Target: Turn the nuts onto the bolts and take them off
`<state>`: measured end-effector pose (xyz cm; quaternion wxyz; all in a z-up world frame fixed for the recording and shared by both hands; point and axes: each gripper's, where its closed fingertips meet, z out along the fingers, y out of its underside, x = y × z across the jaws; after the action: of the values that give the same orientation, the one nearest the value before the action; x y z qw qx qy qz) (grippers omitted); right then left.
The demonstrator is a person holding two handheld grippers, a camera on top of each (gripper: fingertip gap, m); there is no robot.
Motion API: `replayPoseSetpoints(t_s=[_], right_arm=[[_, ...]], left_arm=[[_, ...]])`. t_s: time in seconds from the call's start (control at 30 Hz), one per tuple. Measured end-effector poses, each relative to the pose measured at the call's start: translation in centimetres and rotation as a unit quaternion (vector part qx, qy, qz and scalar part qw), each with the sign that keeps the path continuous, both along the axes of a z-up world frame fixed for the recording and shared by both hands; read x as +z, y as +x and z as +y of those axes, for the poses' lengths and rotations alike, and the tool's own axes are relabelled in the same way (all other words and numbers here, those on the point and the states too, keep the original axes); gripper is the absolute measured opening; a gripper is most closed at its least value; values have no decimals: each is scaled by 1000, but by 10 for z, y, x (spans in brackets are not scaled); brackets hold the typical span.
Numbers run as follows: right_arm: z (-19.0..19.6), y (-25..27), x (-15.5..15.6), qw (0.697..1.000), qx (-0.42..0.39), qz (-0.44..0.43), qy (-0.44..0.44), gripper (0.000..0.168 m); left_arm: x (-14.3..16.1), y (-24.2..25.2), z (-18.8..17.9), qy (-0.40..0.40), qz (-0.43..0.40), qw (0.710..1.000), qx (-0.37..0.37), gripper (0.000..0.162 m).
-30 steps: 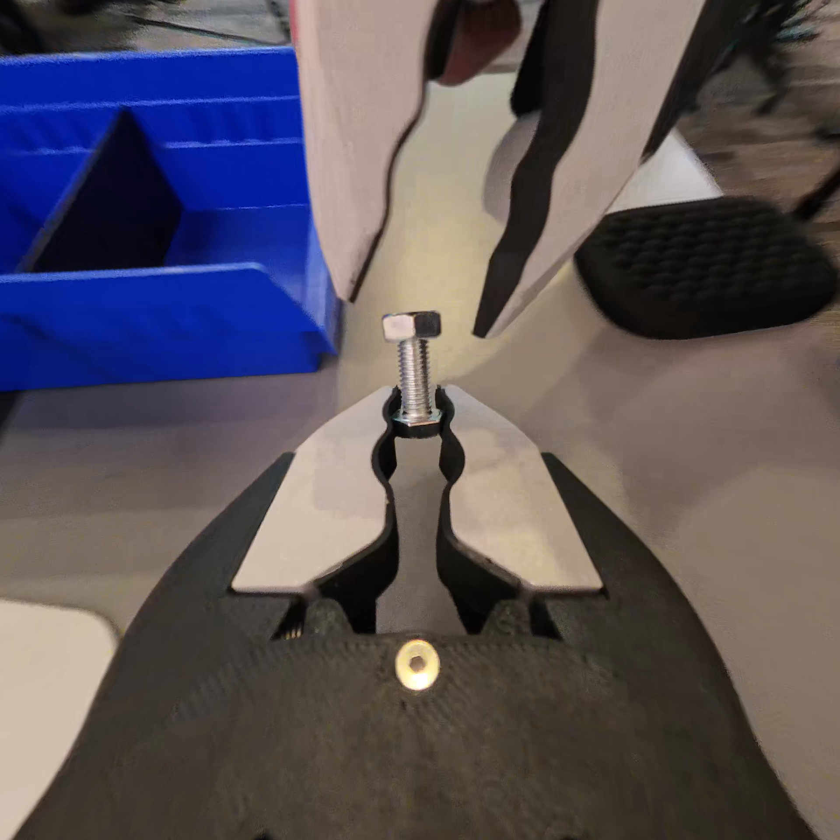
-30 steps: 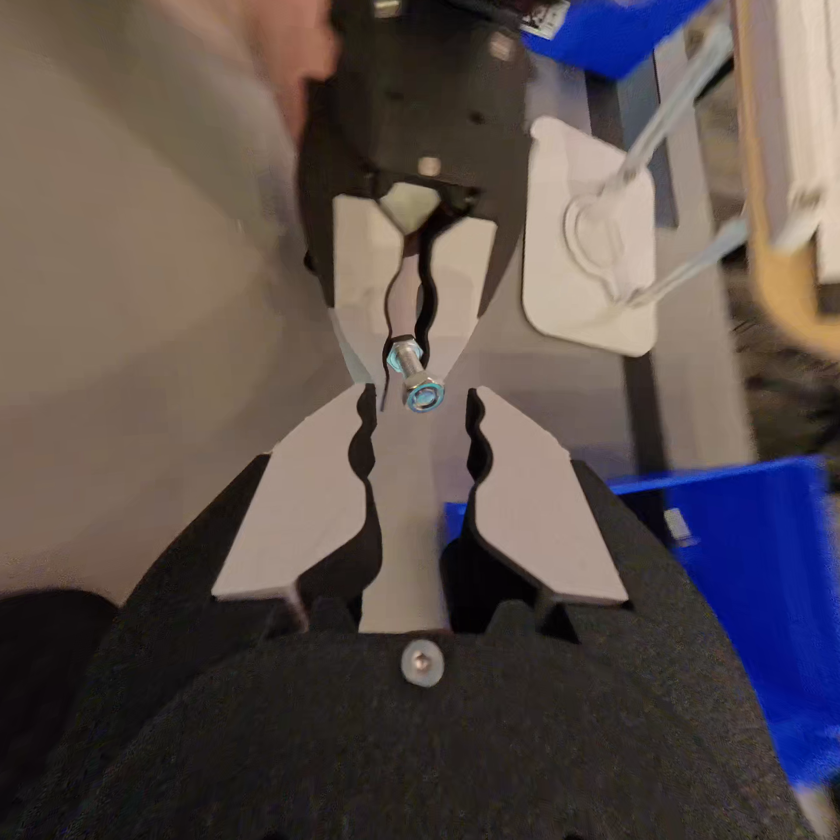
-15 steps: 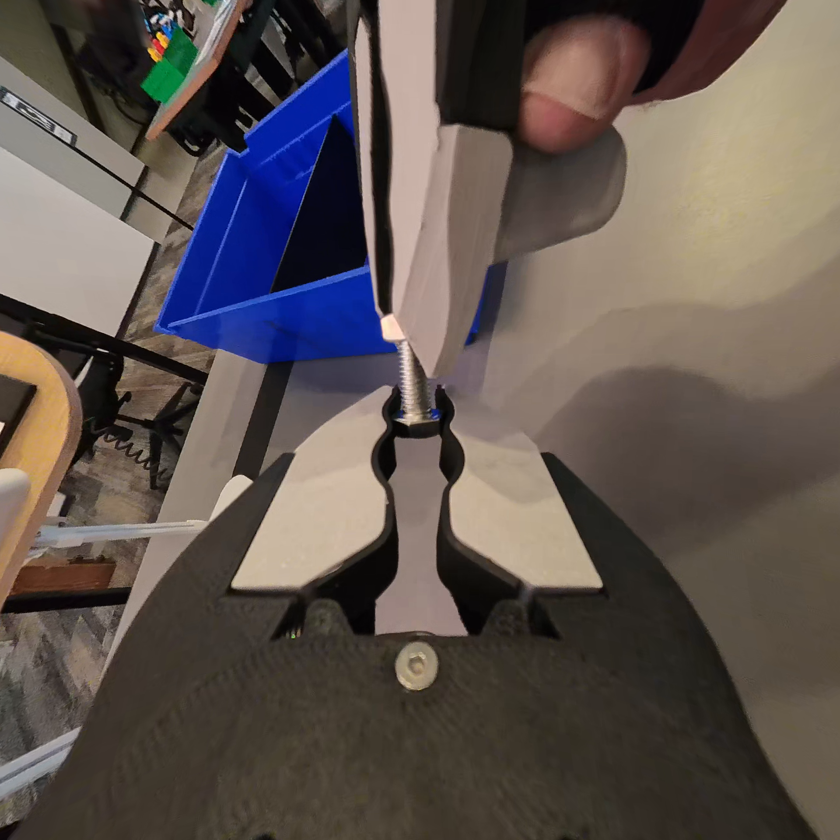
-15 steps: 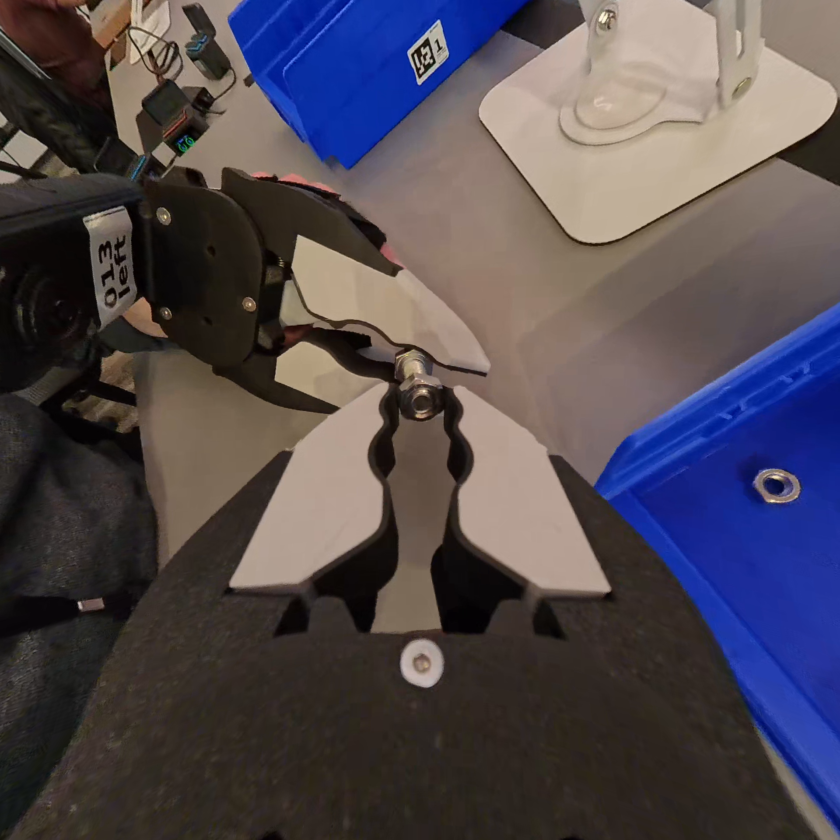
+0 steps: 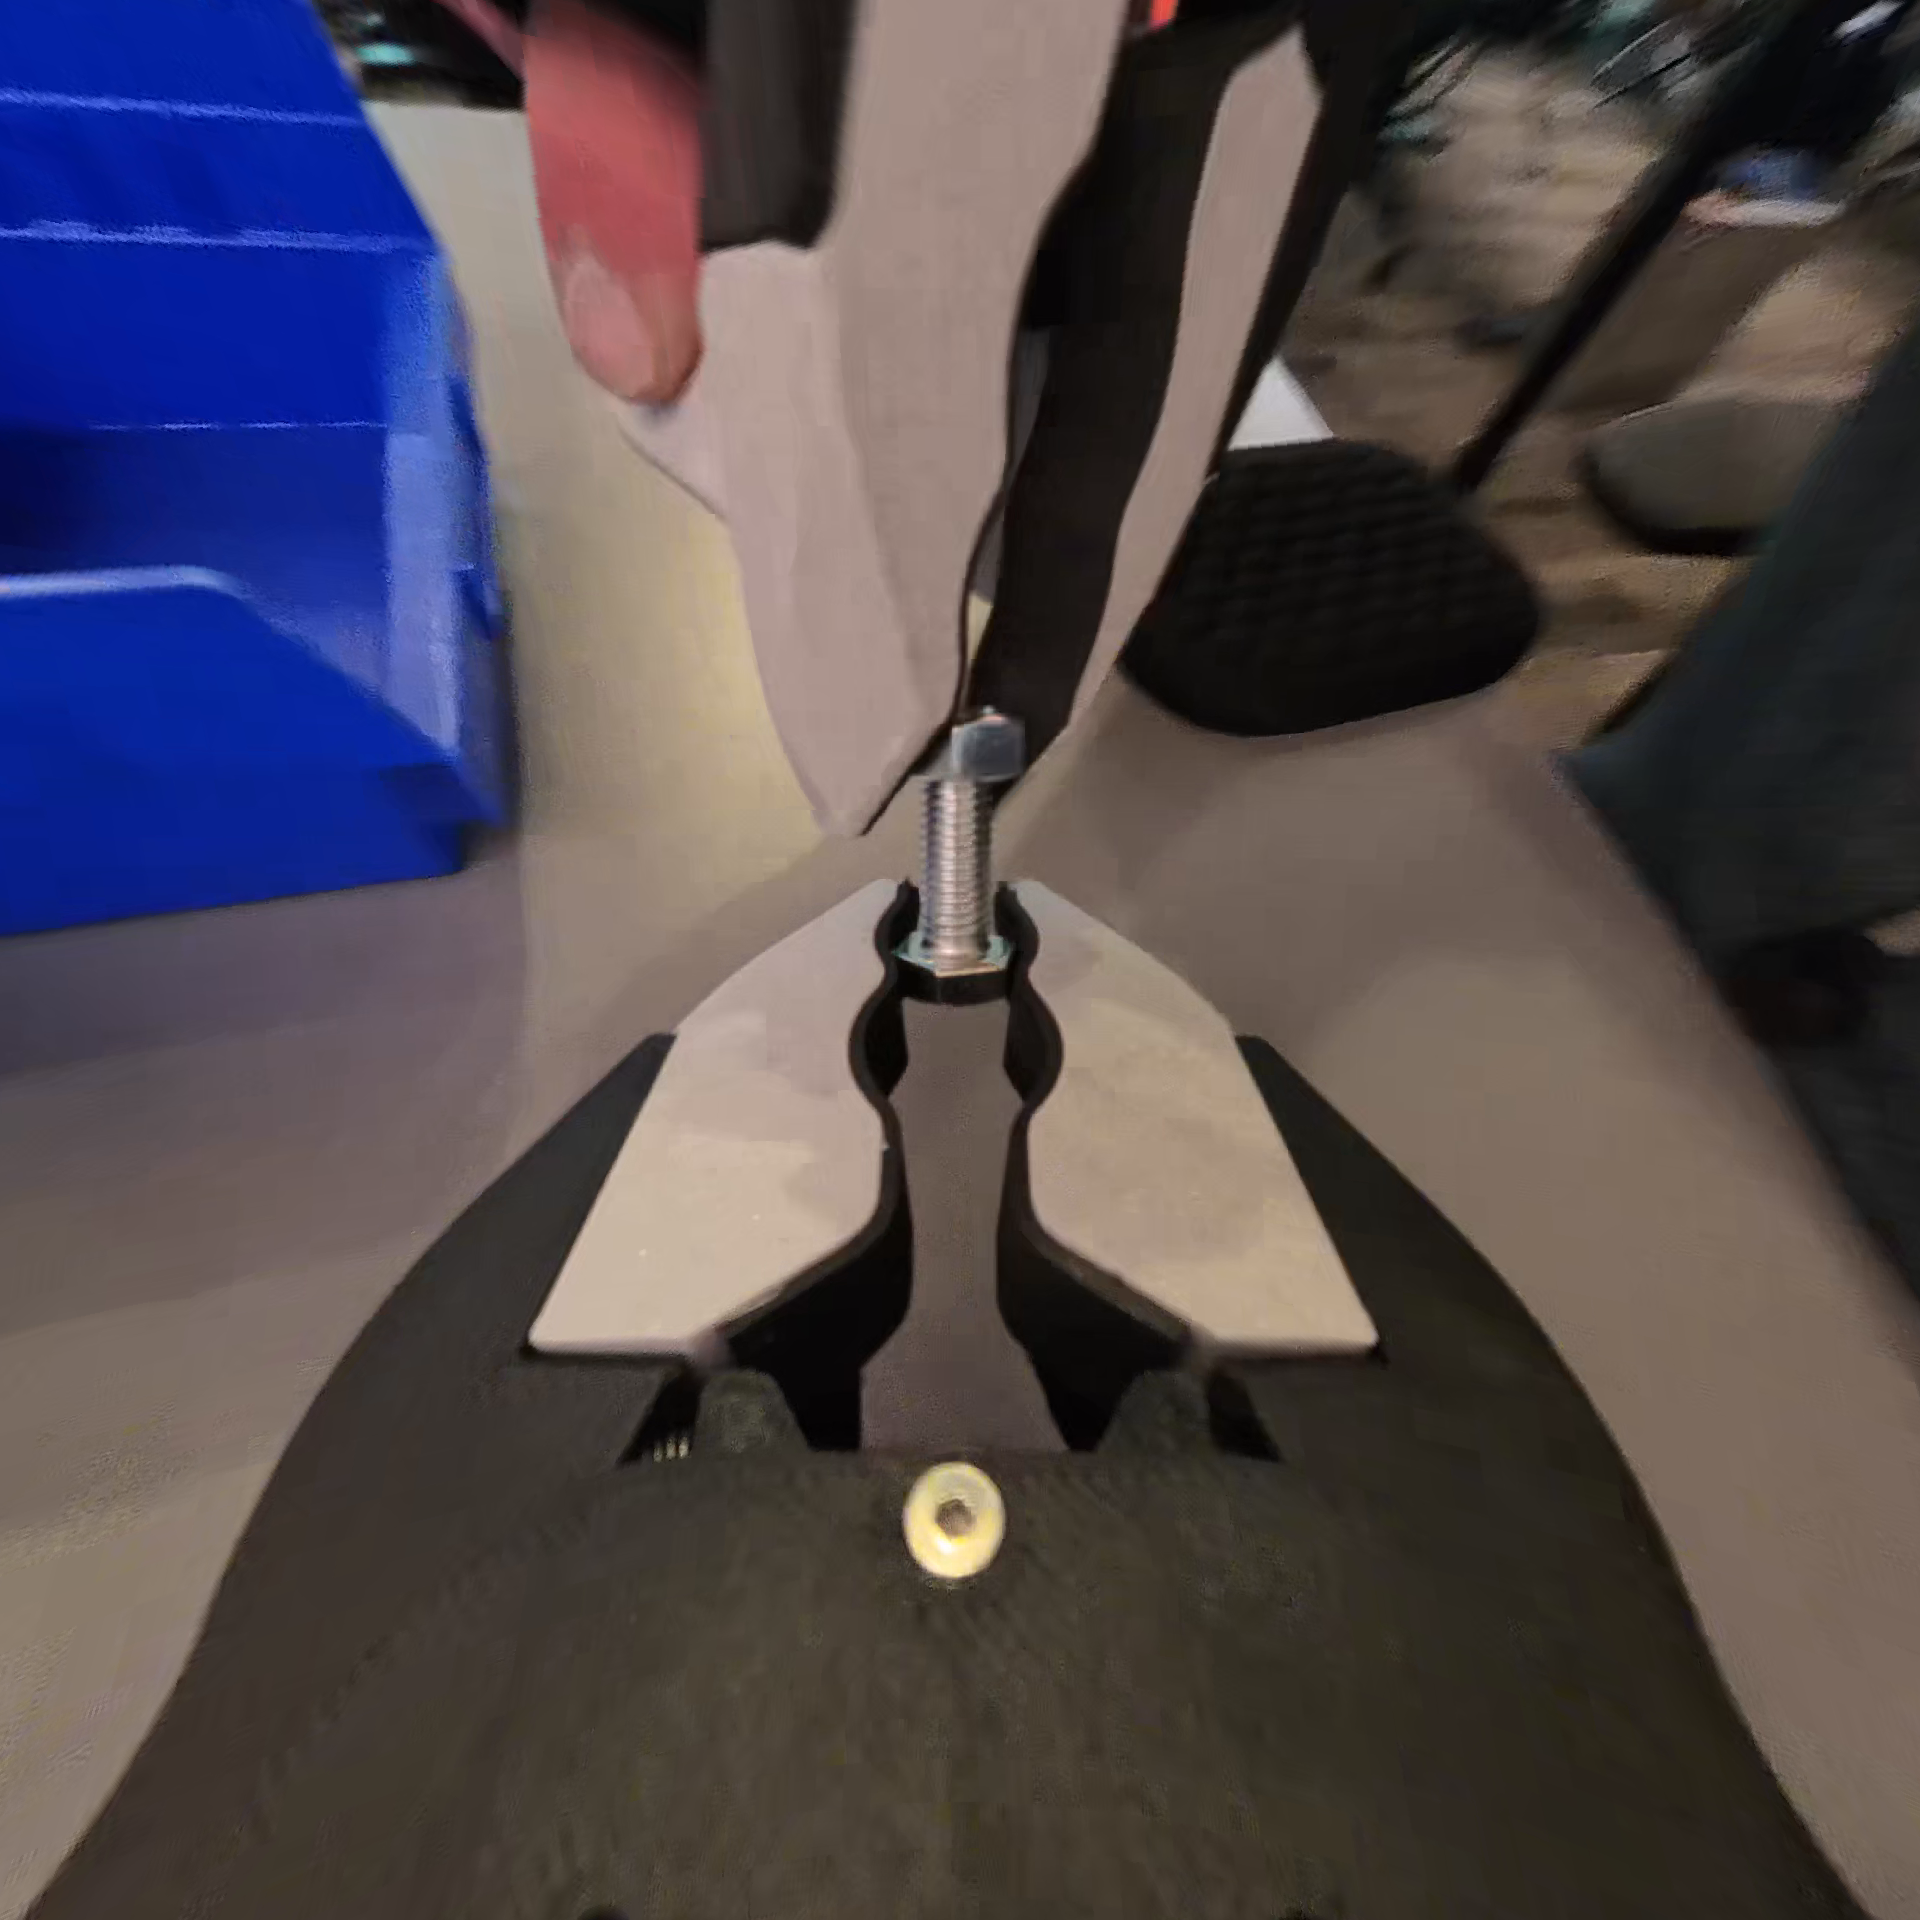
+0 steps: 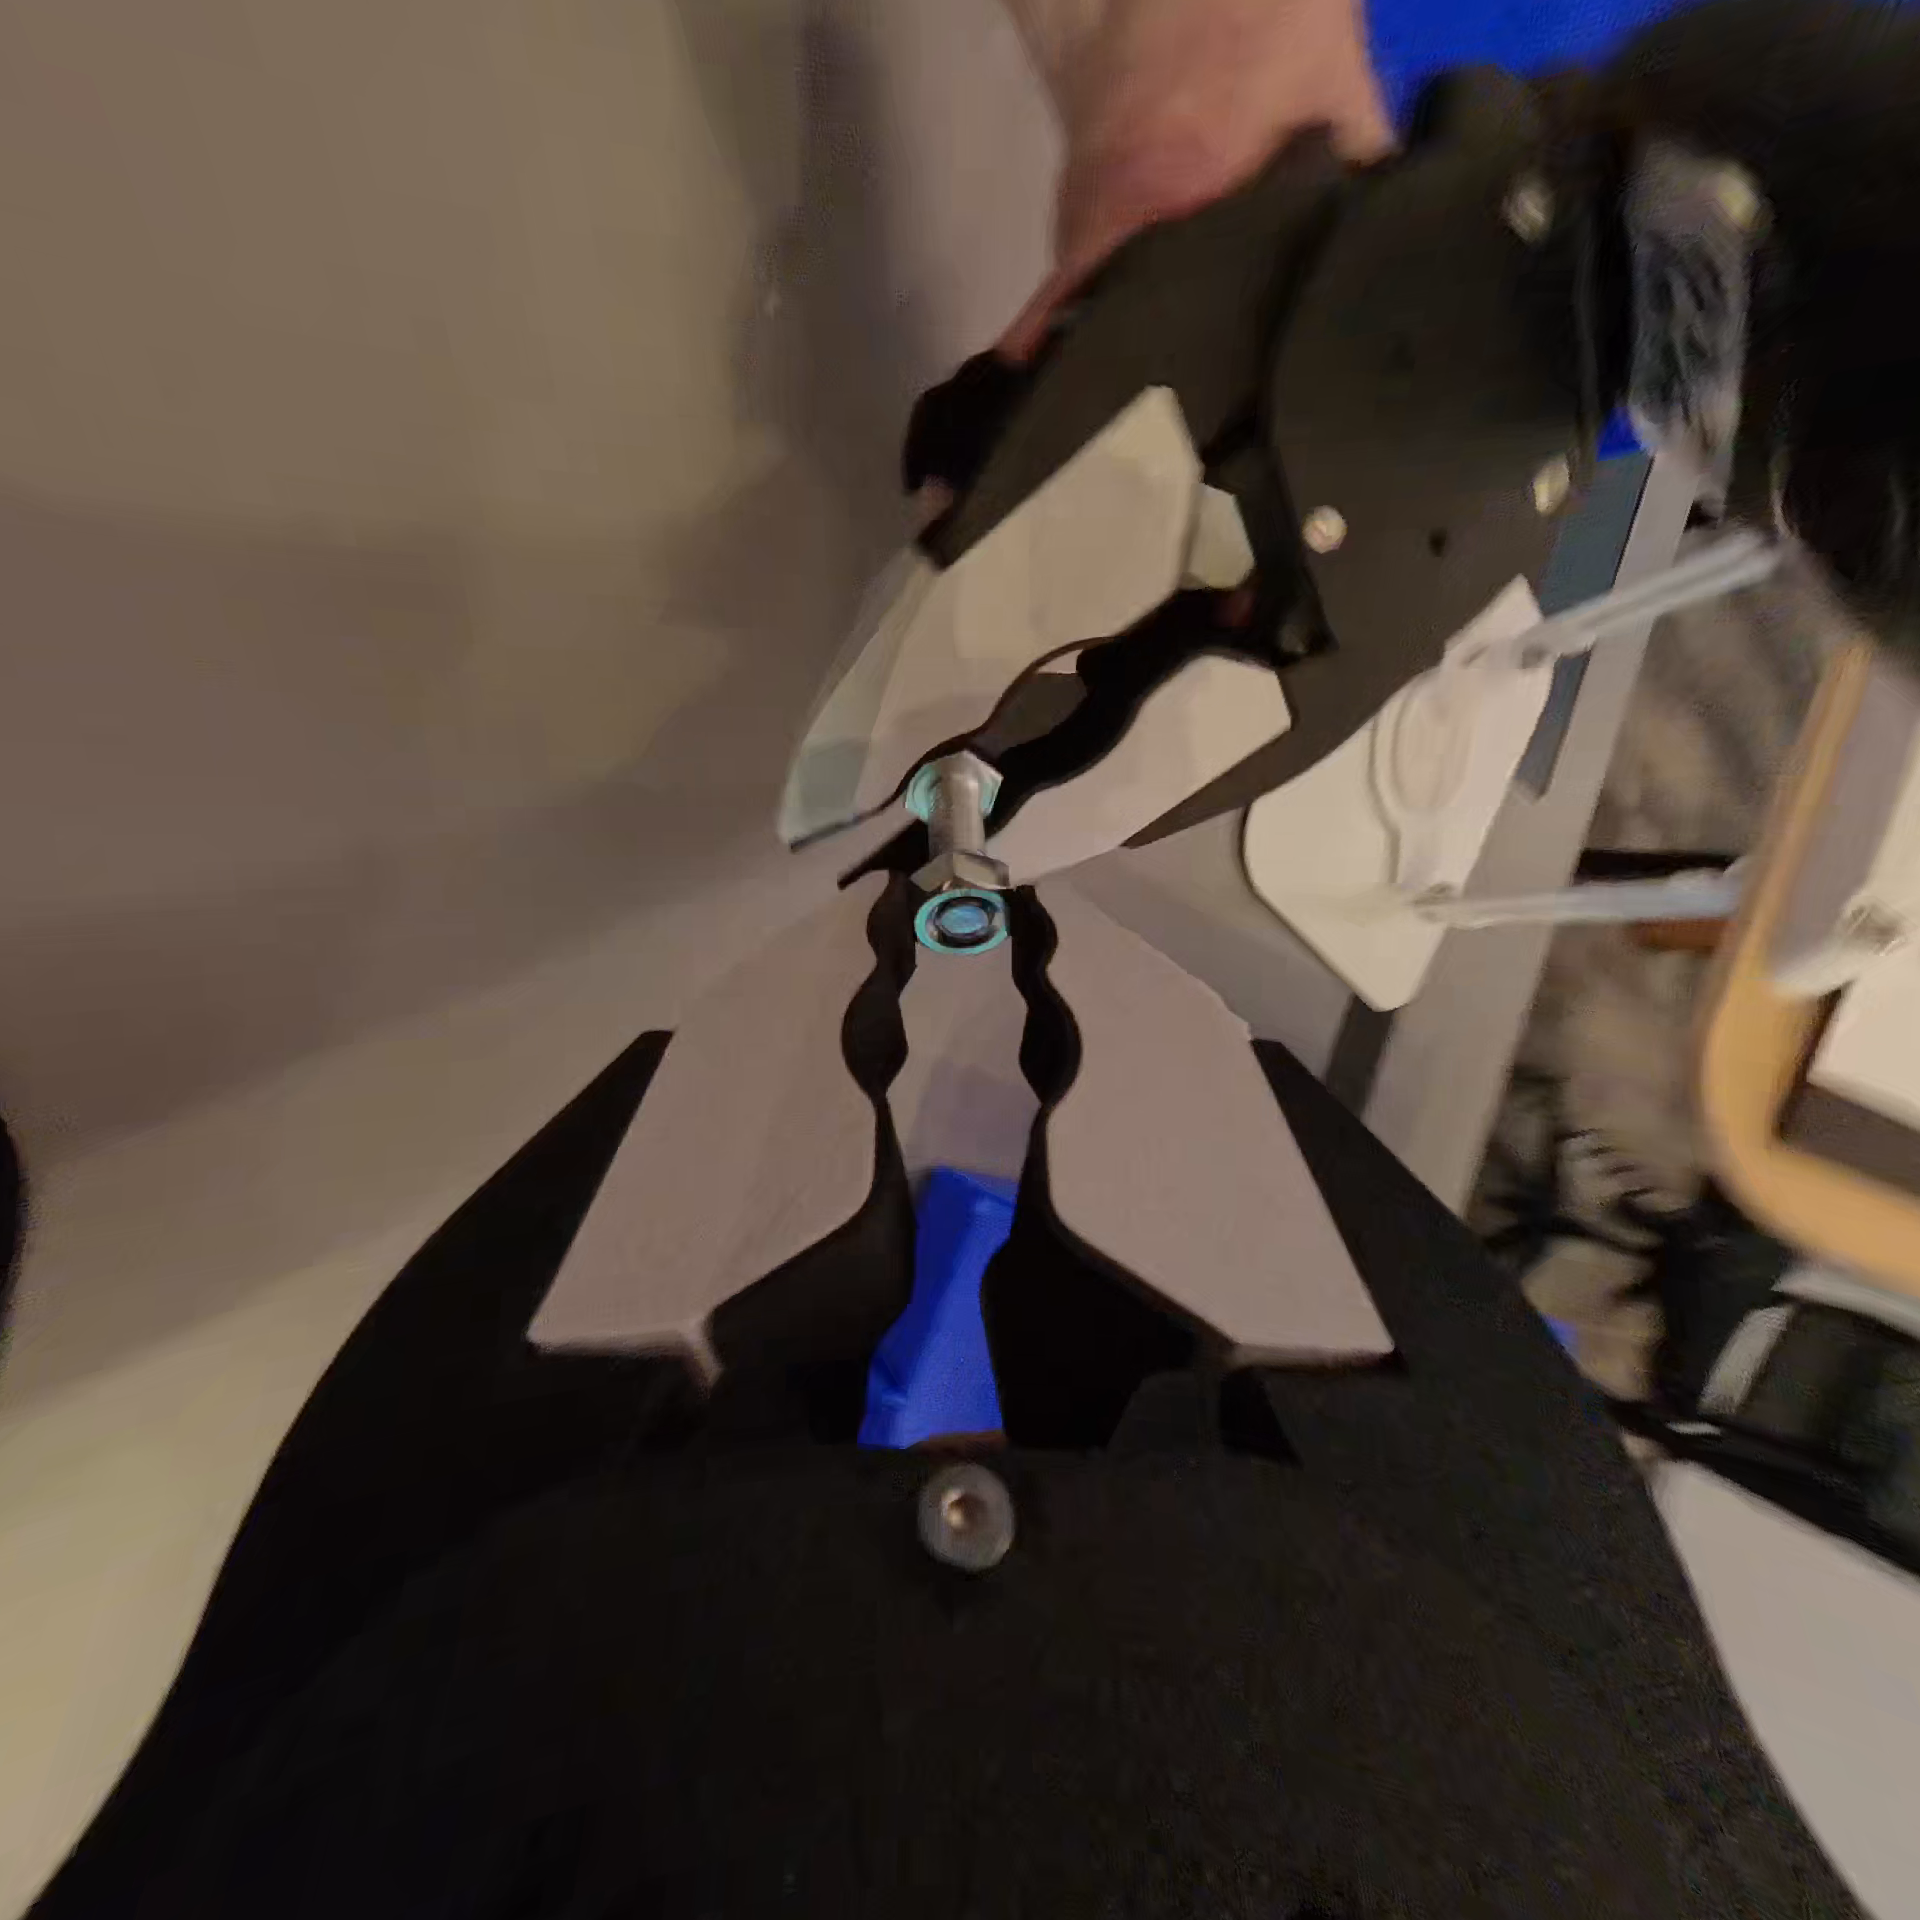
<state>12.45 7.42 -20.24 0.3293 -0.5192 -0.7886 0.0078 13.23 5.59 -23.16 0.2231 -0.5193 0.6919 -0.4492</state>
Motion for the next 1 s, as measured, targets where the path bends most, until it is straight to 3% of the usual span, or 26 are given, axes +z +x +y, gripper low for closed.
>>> replayPoseSetpoints(t_s=[0.1,0.23,0.27,0.37,0.47,0.57,0.7,0.8,0.93,1.0], right_arm=[[-6,-7,2,991,74,-62,97,18],[-6,-8,-3,982,92,-102,129,18],[-5,-7,-4,986,79,-92,118,19],[3,-5,4,997,10,-32,69,44],[10,-3,16,994,-87,63,-30,45],[26,6,23,957,-205,156,-133,43],[40,12,26,862,-311,277,-290,38],[45,16,20,808,-350,310,-358,38],[43,11,15,786,-353,330,-386,30],[41,10,12,788,-352,322,-388,19]], left_arm=[[5,-11,-19,-96,-6,993,-75,14],[-4,-13,-21,-85,12,993,-81,14],[-4,-13,-19,-82,14,994,-76,14],[-2,-7,-6,-51,2,998,-35,14],[5,1,14,-6,-20,999,29,15],[11,6,40,67,-38,991,111,15],[11,8,61,186,-25,965,183,15],[13,9,73,277,-13,933,229,14],[10,10,75,329,6,912,245,14],[11,10,78,351,5,901,255,14]])
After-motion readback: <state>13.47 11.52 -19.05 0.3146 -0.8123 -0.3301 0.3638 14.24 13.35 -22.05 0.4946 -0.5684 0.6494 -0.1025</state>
